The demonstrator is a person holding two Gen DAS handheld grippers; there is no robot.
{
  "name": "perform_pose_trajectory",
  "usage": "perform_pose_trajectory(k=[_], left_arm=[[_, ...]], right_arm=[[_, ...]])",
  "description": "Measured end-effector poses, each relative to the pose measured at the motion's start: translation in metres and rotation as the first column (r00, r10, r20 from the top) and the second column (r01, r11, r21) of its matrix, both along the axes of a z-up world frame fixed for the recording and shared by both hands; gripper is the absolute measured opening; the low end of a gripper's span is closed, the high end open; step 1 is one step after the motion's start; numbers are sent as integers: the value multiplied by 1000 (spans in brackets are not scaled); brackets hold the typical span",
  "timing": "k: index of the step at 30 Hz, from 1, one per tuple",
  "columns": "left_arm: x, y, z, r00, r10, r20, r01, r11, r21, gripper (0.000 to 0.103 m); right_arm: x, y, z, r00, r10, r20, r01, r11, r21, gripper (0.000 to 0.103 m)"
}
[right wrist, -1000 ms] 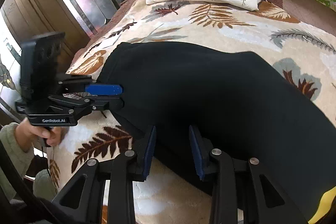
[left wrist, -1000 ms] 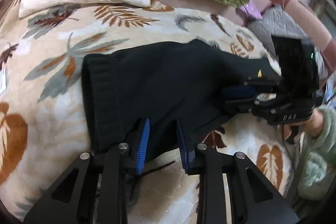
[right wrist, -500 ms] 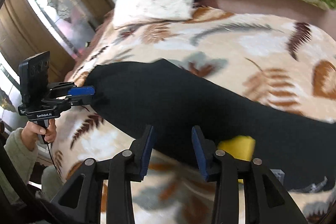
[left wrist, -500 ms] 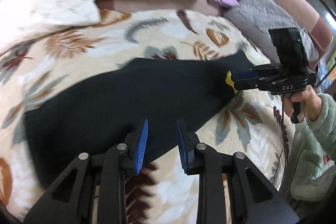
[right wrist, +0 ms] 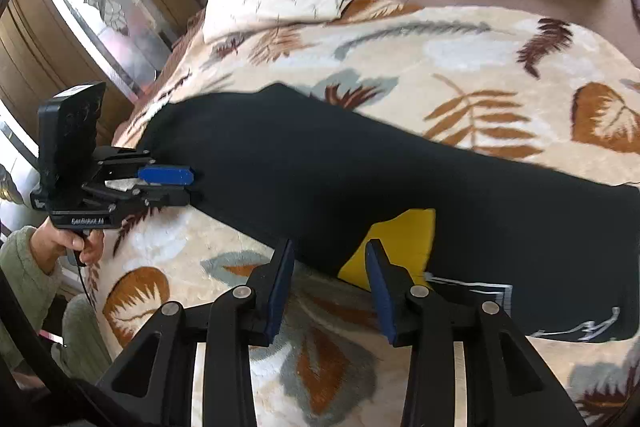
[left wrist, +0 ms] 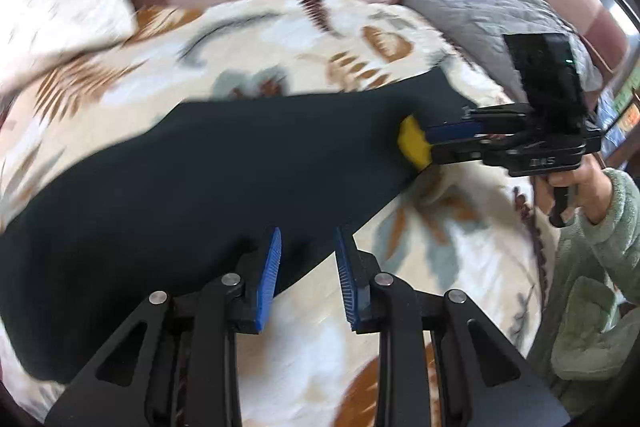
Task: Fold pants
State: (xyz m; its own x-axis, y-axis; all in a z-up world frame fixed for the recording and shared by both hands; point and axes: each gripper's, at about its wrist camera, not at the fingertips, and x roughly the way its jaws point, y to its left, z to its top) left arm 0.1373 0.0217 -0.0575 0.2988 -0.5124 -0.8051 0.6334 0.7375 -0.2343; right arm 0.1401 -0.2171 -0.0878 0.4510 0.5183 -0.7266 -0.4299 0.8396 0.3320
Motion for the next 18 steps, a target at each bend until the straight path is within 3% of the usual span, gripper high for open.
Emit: perform_pose_trajectory(k=[6, 8, 10, 12, 15, 18], left_arm=[[11, -49, -12, 1000, -20, -16, 20, 1000, 9, 24], [12, -55, -31, 999, -12, -52, 14, 999, 49, 24], [6, -53, -33, 1000, -7, -14, 8, 999, 43, 24], [6, -52, -29, 999, 11, -37, -10, 999, 31, 24], [1, -60, -17, 1000, 5, -25, -4, 999, 42, 24], [-7, -89, -5, 999, -38, 8, 38, 999, 34, 25]], right_arm=[[3, -36, 1, 988, -152, 10, 153, 987, -47, 39], [4, -41, -7, 986, -168, 10, 168, 982, -90, 39], [4, -46, -21, 986, -163, -16, 161, 981, -112, 38], [0, -51, -20, 989, -149, -4, 148, 985, -86, 37], [-8, -79, -6, 982, -187, -21, 187, 982, 29, 37], [-15, -116, 4, 967, -255, -1, 254, 966, 48, 42]])
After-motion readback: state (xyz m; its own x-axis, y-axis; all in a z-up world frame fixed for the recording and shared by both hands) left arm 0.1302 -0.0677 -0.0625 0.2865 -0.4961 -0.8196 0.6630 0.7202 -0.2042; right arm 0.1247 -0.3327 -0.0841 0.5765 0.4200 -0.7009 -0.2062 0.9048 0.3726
